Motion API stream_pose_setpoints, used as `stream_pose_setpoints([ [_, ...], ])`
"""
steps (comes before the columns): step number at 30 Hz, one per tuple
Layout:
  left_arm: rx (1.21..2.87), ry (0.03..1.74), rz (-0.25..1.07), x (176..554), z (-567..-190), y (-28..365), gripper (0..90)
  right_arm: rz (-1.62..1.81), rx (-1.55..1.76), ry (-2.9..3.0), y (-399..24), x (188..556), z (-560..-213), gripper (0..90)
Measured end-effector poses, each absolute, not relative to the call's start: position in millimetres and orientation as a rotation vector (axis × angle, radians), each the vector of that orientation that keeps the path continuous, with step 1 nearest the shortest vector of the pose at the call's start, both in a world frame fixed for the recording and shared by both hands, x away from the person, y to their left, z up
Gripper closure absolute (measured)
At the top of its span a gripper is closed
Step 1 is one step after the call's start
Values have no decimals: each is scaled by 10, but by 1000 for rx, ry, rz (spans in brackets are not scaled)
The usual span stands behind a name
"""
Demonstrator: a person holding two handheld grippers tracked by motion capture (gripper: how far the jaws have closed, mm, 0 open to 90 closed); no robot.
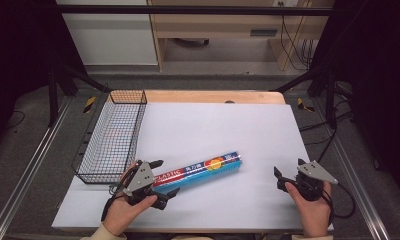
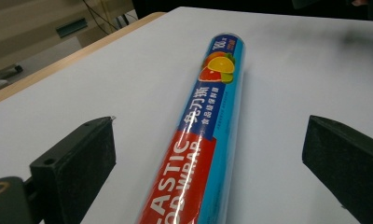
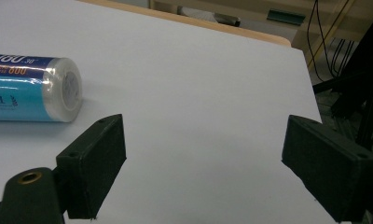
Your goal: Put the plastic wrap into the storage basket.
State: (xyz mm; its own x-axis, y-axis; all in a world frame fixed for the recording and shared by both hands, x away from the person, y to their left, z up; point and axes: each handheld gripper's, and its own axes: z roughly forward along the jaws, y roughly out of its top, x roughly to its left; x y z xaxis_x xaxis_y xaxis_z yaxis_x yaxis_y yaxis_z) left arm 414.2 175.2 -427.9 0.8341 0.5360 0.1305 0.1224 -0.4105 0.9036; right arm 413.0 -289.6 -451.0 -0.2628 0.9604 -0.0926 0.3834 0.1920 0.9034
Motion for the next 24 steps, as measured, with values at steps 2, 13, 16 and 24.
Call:
stream_pose_setpoints([
  [2,1983,476,483,4142,-4254,1739,27,1042,1269,1767,-2895,4129,-4510,134],
  [13,2163,382,424,4371,-4024,1453,34,1051,1284,1771,-2888,4131,-4514,112],
  [16,2240,349,390,4526,-3998,1327,35,1058,1287,1767,-2892,4126,-4508,107],
  [24,2452,344,331,4861,-4200,1140,47,1068,1303,1776,-2896,4146,-4523,101],
])
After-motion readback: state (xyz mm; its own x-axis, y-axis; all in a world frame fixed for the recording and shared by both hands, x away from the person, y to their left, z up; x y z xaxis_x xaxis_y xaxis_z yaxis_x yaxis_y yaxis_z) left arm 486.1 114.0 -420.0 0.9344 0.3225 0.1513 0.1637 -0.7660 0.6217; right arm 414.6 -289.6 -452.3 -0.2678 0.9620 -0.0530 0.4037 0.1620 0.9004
